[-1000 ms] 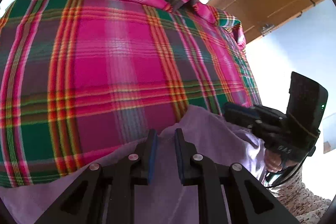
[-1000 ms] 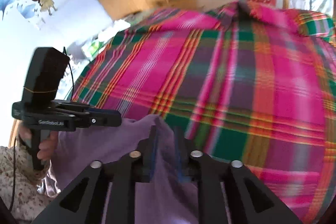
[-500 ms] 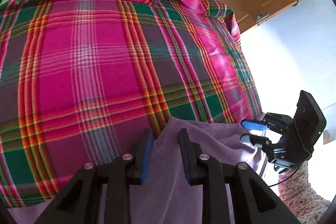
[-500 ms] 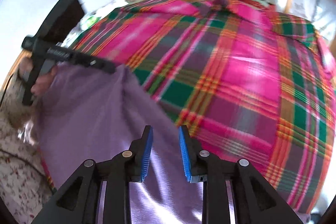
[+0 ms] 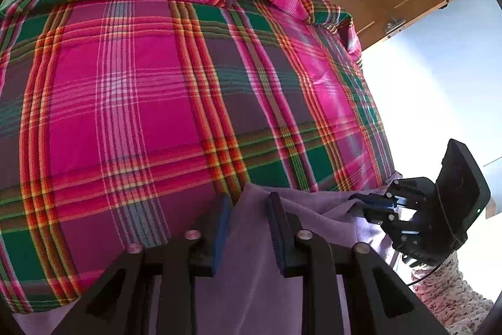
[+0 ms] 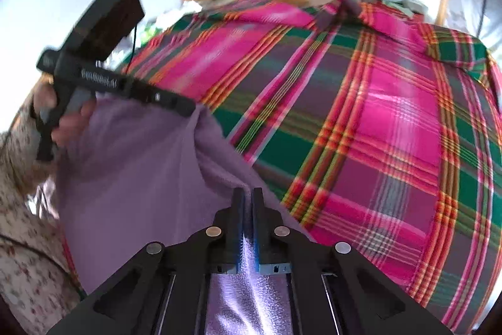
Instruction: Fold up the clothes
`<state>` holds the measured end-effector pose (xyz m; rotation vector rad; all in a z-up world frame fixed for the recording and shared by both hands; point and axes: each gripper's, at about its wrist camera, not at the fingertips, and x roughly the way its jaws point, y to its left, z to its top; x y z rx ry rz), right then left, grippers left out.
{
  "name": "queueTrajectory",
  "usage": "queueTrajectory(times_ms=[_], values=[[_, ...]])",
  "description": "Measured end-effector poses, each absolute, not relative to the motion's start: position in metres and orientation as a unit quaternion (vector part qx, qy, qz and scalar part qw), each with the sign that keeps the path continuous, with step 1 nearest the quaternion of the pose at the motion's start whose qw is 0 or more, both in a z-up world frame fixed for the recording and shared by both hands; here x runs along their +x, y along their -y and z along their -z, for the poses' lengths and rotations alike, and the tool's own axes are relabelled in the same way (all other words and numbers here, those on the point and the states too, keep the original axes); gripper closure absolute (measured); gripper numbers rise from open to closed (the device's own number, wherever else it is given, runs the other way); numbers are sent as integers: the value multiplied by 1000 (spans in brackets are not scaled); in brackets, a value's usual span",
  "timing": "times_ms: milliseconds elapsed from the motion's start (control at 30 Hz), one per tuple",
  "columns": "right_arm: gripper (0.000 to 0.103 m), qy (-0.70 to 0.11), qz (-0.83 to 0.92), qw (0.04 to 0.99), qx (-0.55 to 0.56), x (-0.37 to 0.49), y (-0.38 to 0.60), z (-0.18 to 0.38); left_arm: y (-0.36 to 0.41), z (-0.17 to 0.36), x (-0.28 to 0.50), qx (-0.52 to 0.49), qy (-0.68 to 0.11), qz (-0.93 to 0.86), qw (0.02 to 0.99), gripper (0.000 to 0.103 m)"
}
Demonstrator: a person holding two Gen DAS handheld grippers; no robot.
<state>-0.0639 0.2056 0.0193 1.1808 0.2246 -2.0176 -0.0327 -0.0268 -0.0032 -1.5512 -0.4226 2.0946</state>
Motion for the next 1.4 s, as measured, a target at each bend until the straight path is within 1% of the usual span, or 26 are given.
queueTrajectory(times_ms=[33,67,200,300,433,500,533,567,600,667,833,1033,1133,1200,1300,1400], values=[[99,-82,797,379,463,-65,-206,-20,26,2,-33,-565,154,-772,249,101],[99,-76,802,371,461,-67,-206,-22,25,0,-32,-559,151,-776,248,103],[99,-65,809,354,465,-73,-207,-19,27,-10,-32,-527,146,-801,242,103],[99,-60,807,346,474,-77,-205,-10,31,-3,-38,-537,159,-795,233,103],[98,-59,807,338,480,-78,-203,-4,27,9,-40,-554,157,-786,223,103],[93,-56,807,335,483,-79,-204,-3,28,10,-40,-560,168,-779,225,102],[86,-53,807,333,485,-79,-206,-4,29,7,-39,-558,170,-781,224,102],[82,-49,810,329,483,-78,-209,-6,30,2,-37,-553,172,-784,224,102],[79,-44,815,324,478,-76,-214,-10,31,-2,-36,-547,173,-788,224,101],[79,-31,827,310,468,-73,-226,-17,33,-10,-32,-538,174,-793,226,100],[79,9,859,249,448,-58,-274,-29,27,-21,-16,-530,160,-797,243,99],[79,50,879,156,447,-26,-335,-26,-7,-22,1,-535,129,-776,307,99],[76,42,887,120,445,-15,-353,-26,-23,-13,2,-553,112,-762,316,99],[75,30,892,86,444,-9,-365,-26,-30,-7,3,-561,107,-756,320,99],[73,34,897,41,439,-4,-385,-24,-35,1,2,-570,105,-749,319,99],[72,30,905,-39,423,3,-406,-21,-34,7,2,-577,110,-745,315,99]])
